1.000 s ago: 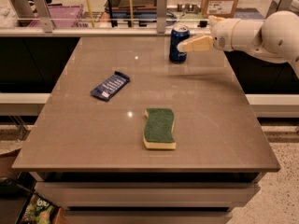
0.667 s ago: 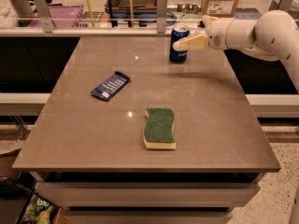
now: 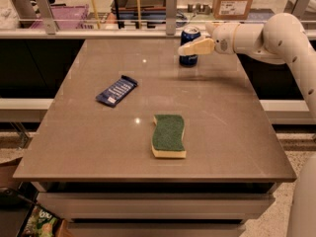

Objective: Pick pepsi can

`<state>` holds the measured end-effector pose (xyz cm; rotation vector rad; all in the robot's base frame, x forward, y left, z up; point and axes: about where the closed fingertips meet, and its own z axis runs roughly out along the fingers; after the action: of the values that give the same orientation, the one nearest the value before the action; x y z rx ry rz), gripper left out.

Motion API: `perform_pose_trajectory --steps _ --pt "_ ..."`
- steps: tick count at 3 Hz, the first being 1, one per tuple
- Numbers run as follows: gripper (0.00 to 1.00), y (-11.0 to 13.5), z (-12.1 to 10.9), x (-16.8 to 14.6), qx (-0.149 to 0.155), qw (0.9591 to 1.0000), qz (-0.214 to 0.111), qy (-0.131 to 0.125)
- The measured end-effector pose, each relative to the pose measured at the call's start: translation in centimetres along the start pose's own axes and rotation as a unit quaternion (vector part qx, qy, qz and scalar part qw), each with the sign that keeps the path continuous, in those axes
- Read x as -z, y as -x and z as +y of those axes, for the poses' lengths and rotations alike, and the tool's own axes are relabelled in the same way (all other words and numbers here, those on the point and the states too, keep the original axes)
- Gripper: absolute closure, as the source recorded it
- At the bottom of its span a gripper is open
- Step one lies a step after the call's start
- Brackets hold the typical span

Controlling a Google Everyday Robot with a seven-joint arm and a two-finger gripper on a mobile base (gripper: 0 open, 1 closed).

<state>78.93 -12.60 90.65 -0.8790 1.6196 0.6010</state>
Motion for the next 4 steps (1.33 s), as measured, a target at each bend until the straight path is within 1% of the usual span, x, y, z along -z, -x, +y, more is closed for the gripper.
perform_pose_trajectory --steps 2,3,4 --pt "0.00 -0.9 1.0 -1.4 -0.017 0.9995 0.000 0.026" --pt "0.18 -1.2 1.2 -1.9 -0.020 0.9994 -0.005 0.029" --pt "0.41 -1.2 1.4 -2.2 -0.021 0.9993 -0.005 0.032"
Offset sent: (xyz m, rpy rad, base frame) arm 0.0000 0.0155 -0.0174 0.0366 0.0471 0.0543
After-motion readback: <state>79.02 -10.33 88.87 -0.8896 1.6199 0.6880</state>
